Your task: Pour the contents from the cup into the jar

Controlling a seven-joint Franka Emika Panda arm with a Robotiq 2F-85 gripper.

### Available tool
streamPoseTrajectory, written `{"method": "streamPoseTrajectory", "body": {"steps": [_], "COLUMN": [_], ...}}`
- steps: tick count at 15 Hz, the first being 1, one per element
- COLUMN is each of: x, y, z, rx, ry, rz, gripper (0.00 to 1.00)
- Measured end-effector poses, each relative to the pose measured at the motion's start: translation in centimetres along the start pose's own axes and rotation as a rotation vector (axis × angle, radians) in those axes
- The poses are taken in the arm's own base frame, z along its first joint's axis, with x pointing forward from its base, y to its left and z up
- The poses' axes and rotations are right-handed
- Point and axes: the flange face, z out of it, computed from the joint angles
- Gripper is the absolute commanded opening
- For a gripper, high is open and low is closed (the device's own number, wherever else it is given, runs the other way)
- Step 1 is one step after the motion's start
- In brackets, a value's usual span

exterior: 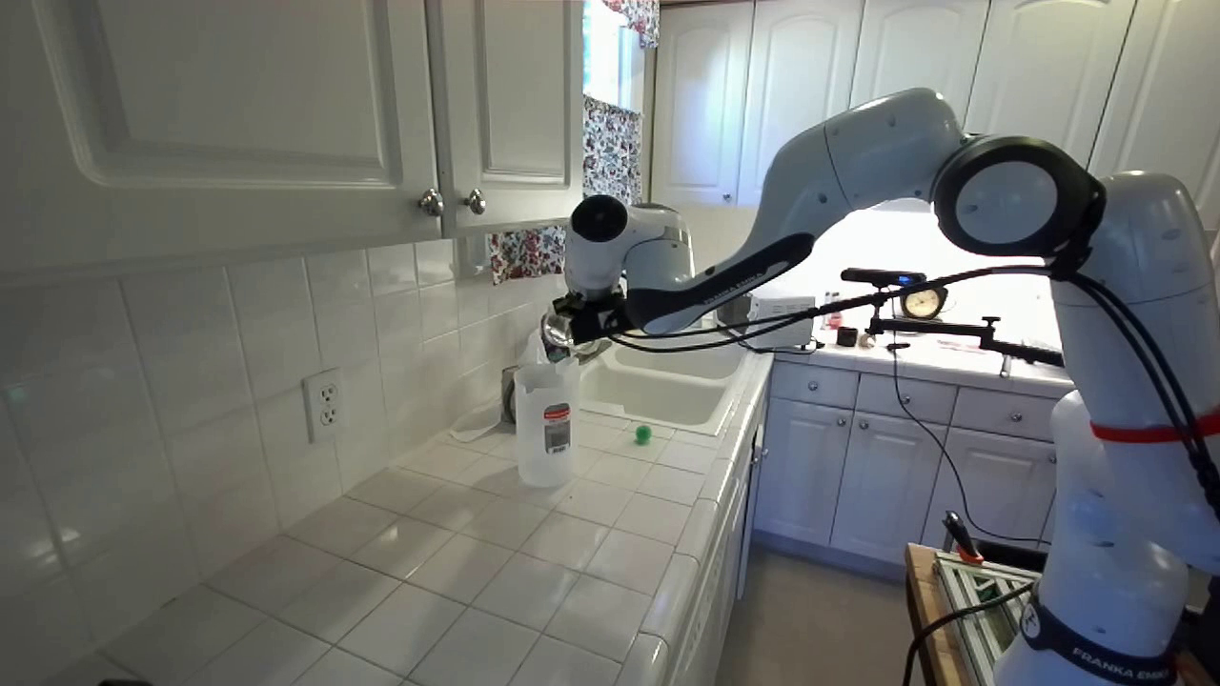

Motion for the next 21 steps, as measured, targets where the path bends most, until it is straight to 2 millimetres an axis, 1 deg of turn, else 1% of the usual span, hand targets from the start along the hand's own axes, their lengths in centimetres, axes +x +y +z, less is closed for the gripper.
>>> {"method": "streamPoseTrajectory", "body": {"steps": [12,13,15,16,21], "x": [-1.6,-1.7,-1.9,-1.9,-2.0], "y": [-1.9,-2.1,-2.2,-2.2,-2.4], "z": [-0.2,-0.2,-0.3,-0.3,-0.4], "rx": [-0.024,-0.025,-0.023,-0.022,-0.027], "ry": [0.141,0.147,0.144,0.144,0.158], "rz": [-0.101,-0.109,-0.110,-0.110,-0.127], "gripper": [0.02,0.06,0.06,0.02,0.02]}}
